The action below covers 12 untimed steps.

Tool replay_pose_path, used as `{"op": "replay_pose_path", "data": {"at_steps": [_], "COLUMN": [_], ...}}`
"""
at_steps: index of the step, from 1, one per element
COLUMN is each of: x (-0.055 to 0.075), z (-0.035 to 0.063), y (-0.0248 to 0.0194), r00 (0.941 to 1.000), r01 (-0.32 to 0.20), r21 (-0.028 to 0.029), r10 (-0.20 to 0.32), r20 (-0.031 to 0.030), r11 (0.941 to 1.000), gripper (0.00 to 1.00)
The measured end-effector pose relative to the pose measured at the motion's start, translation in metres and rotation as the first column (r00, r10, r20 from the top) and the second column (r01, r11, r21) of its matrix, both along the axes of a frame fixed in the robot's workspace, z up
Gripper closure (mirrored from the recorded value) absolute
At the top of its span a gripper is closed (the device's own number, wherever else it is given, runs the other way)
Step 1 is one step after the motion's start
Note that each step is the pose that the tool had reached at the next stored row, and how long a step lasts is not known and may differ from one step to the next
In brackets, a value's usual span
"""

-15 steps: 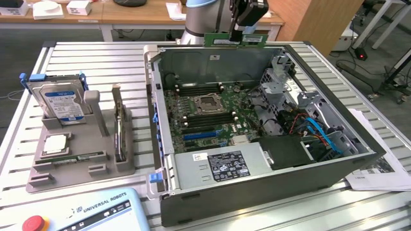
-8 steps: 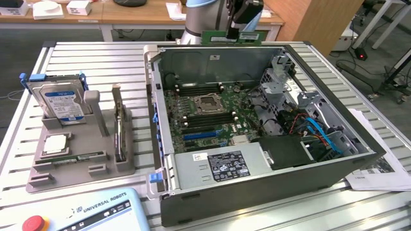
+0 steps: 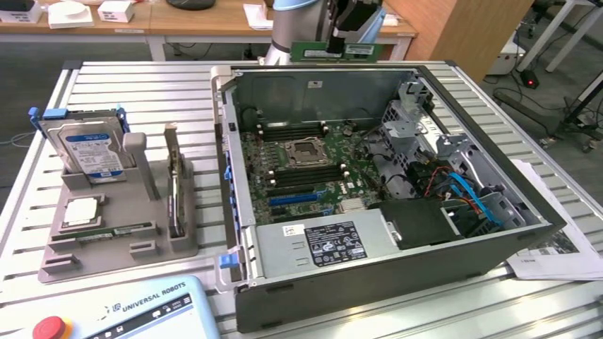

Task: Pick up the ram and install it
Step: 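Insert the ram into the slot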

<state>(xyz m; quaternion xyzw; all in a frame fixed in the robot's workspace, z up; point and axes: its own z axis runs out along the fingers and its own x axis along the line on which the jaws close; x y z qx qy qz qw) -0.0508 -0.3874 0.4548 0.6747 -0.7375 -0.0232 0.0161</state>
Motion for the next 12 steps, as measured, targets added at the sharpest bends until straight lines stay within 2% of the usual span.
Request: {"op": "replay_pose_path", "data": {"at_steps": [6,12], "x": [-0.0032,-0.0033], "z": [-0.0012,-0.0016], "y": [0.0077,0.01], "r00": [1.0,1.0], "r01": [0.0,0.0], "r21": [0.0,-0.0001], "r10": [0.0,0.0], "r20": [0.0,0.0], "r11": [1.0,1.0], "gripper": [0.87,0.87]}}
